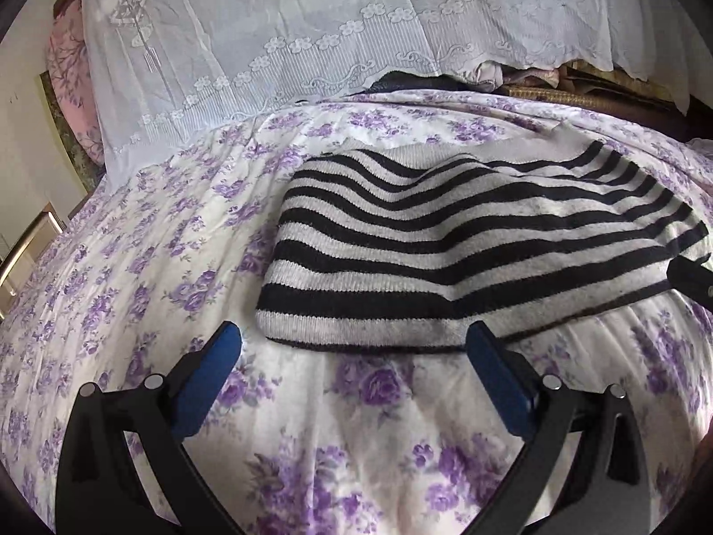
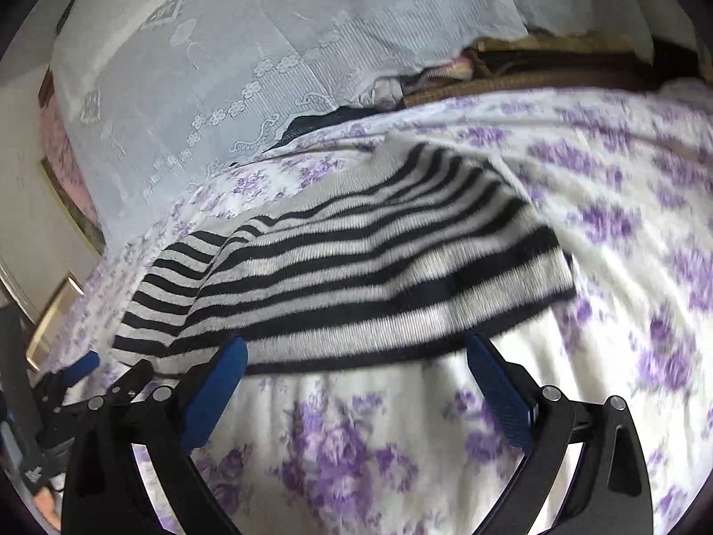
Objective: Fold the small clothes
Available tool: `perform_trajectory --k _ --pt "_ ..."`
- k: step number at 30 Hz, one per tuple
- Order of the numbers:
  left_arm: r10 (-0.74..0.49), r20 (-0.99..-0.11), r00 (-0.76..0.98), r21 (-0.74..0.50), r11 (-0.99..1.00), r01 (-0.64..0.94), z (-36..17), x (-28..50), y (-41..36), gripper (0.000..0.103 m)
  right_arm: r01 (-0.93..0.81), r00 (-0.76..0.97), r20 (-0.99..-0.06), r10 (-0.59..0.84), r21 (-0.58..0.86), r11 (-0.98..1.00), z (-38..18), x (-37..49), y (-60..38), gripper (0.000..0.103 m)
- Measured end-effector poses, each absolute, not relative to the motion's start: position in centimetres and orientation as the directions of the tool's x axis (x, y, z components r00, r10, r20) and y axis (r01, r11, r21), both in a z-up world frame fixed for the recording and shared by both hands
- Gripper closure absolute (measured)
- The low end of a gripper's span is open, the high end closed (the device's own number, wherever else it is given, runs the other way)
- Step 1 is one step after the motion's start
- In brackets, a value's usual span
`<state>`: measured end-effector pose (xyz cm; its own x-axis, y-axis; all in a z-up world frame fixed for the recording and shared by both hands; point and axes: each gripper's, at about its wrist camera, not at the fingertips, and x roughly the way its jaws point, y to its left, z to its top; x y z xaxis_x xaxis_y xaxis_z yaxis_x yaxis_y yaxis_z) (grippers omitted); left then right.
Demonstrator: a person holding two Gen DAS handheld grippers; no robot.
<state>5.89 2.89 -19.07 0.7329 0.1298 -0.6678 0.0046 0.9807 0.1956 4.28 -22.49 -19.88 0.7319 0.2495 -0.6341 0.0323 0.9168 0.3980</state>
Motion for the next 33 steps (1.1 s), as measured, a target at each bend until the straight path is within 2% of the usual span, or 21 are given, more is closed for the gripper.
perform_trajectory --k 15,19,25,29,33 --pt "0.122 -0.676 0.726 0.201 0.979 0.023 -19.0 6.1 1.9 0.005 0.102 0.698 -0.602 0.388 0.621 0.777 -21.6 2.1 -25.4 0.004" --pt "0.120 -0.692 0.712 0.184 0.983 0.014 -18.4 7.7 1.4 0.005 0.116 0.698 -0.569 0.434 0.688 0.716 -22.1 2.3 -26.6 0.004" --pt "0.109 -0.698 0.707 0.151 0.989 -0.004 -17.1 10.8 -0.2 0.005 0.140 0.720 -0.465 0.516 0.825 0.548 -22.8 2.6 -29.6 0.004" --pt "0.098 -0.736 0.670 0.113 0.993 -0.021 -19.4 12.6 -0.1 0.004 0.144 0.740 -0.397 0.544 0.882 0.449 -23.1 2.5 -31.3 0.004" --pt "0.095 -0.719 0.688 0.130 0.992 -0.001 -20.2 12.3 -0.2 0.004 0.167 0.749 -0.394 0.533 0.890 0.424 -23.0 3.4 -32.0 0.004"
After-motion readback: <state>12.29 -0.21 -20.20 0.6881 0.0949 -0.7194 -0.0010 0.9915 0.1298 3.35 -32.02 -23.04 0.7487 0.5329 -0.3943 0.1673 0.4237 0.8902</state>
